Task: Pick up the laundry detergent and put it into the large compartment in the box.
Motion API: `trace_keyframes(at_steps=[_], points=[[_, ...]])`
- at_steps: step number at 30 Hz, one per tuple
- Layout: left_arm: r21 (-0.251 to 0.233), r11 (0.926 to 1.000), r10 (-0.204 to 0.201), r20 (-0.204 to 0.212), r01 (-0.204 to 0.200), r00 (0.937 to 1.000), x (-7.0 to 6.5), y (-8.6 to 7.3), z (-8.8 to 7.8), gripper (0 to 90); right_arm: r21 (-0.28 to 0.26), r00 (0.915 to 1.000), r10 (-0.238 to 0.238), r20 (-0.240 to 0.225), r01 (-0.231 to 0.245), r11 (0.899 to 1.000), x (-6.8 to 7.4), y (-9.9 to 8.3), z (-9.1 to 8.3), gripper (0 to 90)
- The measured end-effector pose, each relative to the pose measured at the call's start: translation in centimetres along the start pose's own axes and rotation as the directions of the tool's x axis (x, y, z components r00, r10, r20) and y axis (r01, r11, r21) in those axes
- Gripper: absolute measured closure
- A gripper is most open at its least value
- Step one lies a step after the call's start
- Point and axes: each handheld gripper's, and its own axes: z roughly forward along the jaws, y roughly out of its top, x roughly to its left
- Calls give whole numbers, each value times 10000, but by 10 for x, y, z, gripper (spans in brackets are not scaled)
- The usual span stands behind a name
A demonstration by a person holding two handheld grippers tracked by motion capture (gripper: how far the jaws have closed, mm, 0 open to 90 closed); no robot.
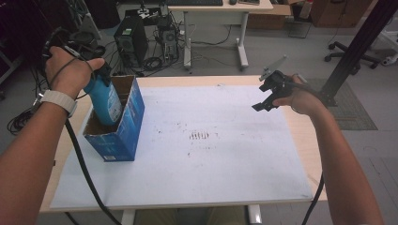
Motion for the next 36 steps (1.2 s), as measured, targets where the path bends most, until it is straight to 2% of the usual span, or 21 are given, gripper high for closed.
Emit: trace_keyframes(at_steps=[5,11,22,36], points=[[87,10000,-16,97,15,10000,1,-1,11,374,43,10000,22,-34,-22,10000,0,-1,3,117],[124,9999,15,-22,-15,10000,0,-3,24,374,59,10000,72,-45,-72,10000,0,-1,4,117],[270,9996,112,7,-112,9999,-3,-8,45,374,152,9999,43,-91,-41,9999,1,0,8,117],[258,9993,262,-128,-259,9996,-7,-14,65,374,159,9999,1,-130,2,9999,2,1,9,117]])
